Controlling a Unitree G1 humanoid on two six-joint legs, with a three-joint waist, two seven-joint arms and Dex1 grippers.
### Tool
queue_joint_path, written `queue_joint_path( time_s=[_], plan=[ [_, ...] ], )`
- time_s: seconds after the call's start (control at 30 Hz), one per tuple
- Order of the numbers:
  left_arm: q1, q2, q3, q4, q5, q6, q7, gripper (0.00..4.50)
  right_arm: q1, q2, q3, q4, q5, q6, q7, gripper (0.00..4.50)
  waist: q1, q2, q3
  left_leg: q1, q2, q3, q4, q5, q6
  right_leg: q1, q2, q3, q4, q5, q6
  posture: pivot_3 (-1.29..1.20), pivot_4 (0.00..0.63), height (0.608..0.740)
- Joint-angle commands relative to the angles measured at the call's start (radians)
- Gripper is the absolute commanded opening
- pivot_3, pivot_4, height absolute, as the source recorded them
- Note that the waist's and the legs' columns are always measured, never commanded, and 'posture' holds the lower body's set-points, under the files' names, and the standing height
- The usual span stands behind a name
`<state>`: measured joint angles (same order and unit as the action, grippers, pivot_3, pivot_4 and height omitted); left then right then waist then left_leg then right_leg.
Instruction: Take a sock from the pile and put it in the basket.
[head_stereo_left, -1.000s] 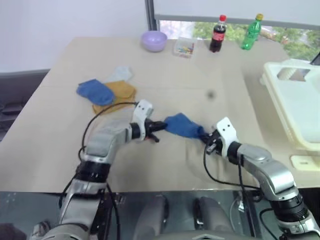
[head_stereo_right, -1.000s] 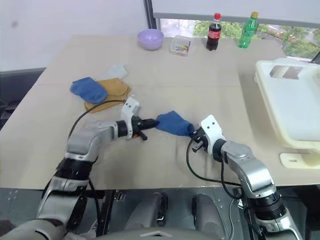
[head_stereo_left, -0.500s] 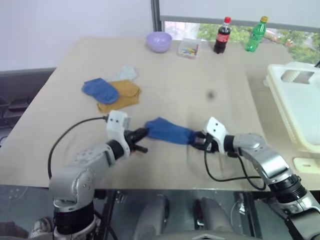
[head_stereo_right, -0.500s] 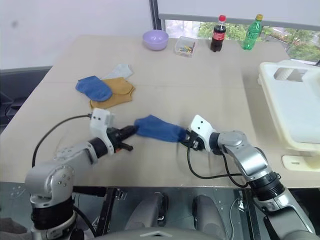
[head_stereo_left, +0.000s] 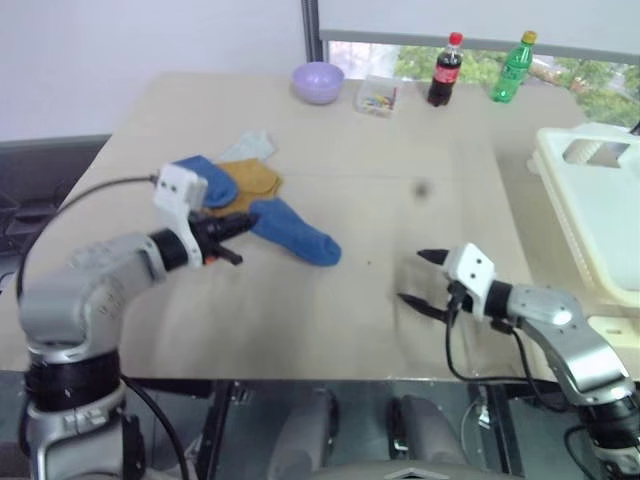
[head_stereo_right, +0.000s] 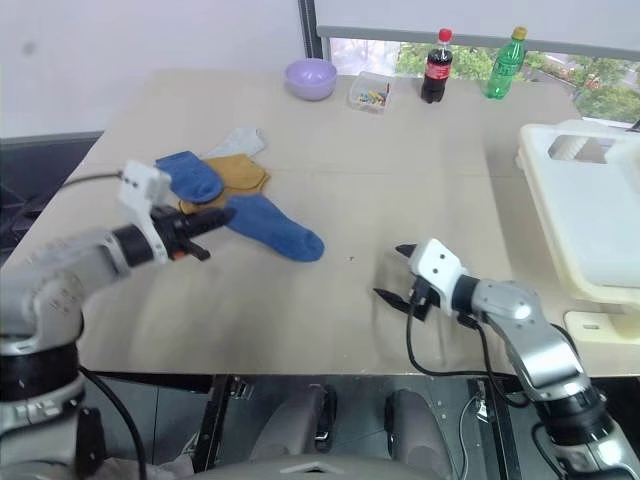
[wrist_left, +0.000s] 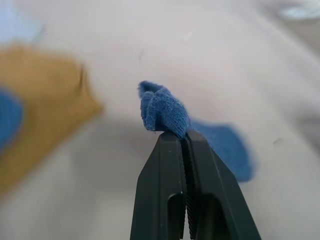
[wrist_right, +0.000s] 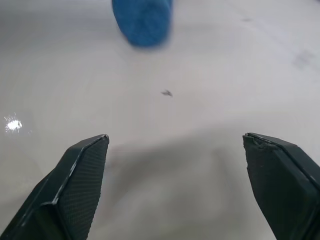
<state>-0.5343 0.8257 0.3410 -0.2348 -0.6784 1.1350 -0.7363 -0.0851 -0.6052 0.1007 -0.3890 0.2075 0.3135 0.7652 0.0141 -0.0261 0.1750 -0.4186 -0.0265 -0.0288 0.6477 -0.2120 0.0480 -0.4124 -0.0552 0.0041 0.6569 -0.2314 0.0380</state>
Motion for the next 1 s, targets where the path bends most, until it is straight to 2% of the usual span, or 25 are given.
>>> queue_joint_path(
  time_s=[0.03,0.1,0.17,0.2,0.27,0.3,0.33,0.4,0.47,0.57,0.7,0.83,1.0],
  plan=[
    [-0.220,0.052,-0.064,-0.008,-0.155,0.144,-0.098,0.00,0.026,-0.015,-0.094,-0.089,0.032,0.000,-0.029,4.47,0.001,-0.001,0.001,-0.001,0.000,-0.002,0.001,0.000,0.000,0.000,0.001,-0.002,-0.001,0.000,0.000,0.00,0.150,0.740],
    [-0.304,-0.055,-0.189,-0.005,-0.161,0.187,-0.061,0.00,0.043,-0.014,-0.126,-0.110,0.033,0.022,-0.056,4.47,0.002,0.003,-0.001,-0.001,-0.002,-0.001,0.001,0.000,0.000,0.001,0.000,-0.005,-0.001,0.000,0.001,0.00,0.150,0.740],
    [-0.333,-0.232,-0.307,0.051,-0.110,0.202,0.044,0.00,0.053,-0.006,-0.144,-0.125,0.035,0.045,-0.081,4.47,0.008,0.006,-0.003,0.001,-0.004,0.000,0.001,0.000,0.000,0.004,-0.003,-0.005,-0.001,0.000,0.002,0.00,0.150,0.740],
    [-0.334,-0.318,-0.354,0.095,-0.073,0.208,0.102,0.00,0.059,-0.003,-0.150,-0.131,0.035,0.055,-0.092,4.47,0.014,0.006,-0.003,0.002,-0.005,-0.001,0.001,0.000,0.001,0.006,-0.004,-0.005,-0.001,0.000,0.002,0.00,0.150,0.740],
    [-0.314,-0.420,-0.445,0.141,-0.015,0.186,0.149,0.00,0.071,0.002,-0.161,-0.142,0.041,0.073,-0.109,4.47,0.013,0.002,0.000,0.002,-0.005,-0.002,0.003,0.000,0.001,0.007,-0.003,-0.004,-0.002,0.000,0.003,0.00,0.150,0.740],
    [-0.295,-0.454,-0.507,0.156,0.010,0.160,0.145,0.63,0.077,0.006,-0.166,-0.149,0.044,0.088,-0.121,4.50,0.006,0.001,0.000,0.001,-0.004,-0.002,0.003,0.000,0.001,0.006,-0.001,-0.004,-0.001,0.000,0.003,0.00,0.150,0.740],
    [-0.276,-0.479,-0.562,0.174,0.046,0.125,0.149,0.80,0.081,0.007,-0.167,-0.156,0.046,0.101,-0.129,4.50,-0.003,0.001,0.000,0.000,-0.004,-0.002,0.003,0.000,0.001,0.005,-0.001,-0.002,-0.001,0.000,0.003,0.00,0.150,0.740],
    [-0.260,-0.525,-0.578,0.197,0.082,0.080,0.175,1.76,0.086,0.014,-0.164,-0.169,0.067,0.137,-0.140,4.50,-0.018,0.001,0.001,0.000,-0.003,0.003,0.001,0.000,0.000,0.000,0.000,0.005,0.003,0.000,0.002,0.00,0.150,0.740],
    [-0.261,-0.499,-0.524,0.183,0.092,0.043,0.173,2.60,0.088,0.044,-0.148,-0.182,0.097,0.200,-0.166,4.50,-0.026,0.001,0.001,0.000,-0.001,0.003,0.000,0.001,0.000,-0.002,0.002,0.006,0.004,0.000,0.002,0.00,0.150,0.740],
    [-0.241,-0.401,-0.484,0.149,0.104,-0.002,0.127,2.60,0.057,0.098,-0.109,-0.188,0.101,0.280,-0.225,4.50,-0.033,0.002,0.001,0.003,0.003,0.004,-0.002,0.000,0.000,-0.002,0.005,0.007,0.004,-0.001,0.001,0.00,0.150,0.740],
    [-0.185,-0.302,-0.525,0.203,0.234,-0.195,0.105,2.60,0.005,0.144,-0.050,-0.155,0.092,0.372,-0.269,4.50,-0.023,0.004,0.000,0.004,0.003,0.004,-0.003,0.000,0.000,-0.001,0.004,0.007,0.004,-0.001,0.000,0.00,0.150,0.740],
    [-0.161,-0.358,-0.595,0.376,0.344,-0.399,0.070,2.60,-0.025,0.178,-0.021,-0.100,0.075,0.454,-0.322,4.50,0.009,0.004,0.000,0.001,-0.002,0.003,0.000,0.000,0.000,0.000,0.000,0.005,0.001,-0.001,0.001,0.00,0.150,0.740],
    [-0.228,-0.446,-0.565,0.576,0.383,-0.518,0.036,2.60,-0.028,0.189,-0.019,-0.103,0.053,0.501,-0.375,4.50,0.026,0.004,0.000,-0.003,-0.004,0.002,0.003,-0.001,0.002,-0.002,-0.004,0.003,0.000,0.000,0.001,0.00,0.150,0.740]
  ],
)
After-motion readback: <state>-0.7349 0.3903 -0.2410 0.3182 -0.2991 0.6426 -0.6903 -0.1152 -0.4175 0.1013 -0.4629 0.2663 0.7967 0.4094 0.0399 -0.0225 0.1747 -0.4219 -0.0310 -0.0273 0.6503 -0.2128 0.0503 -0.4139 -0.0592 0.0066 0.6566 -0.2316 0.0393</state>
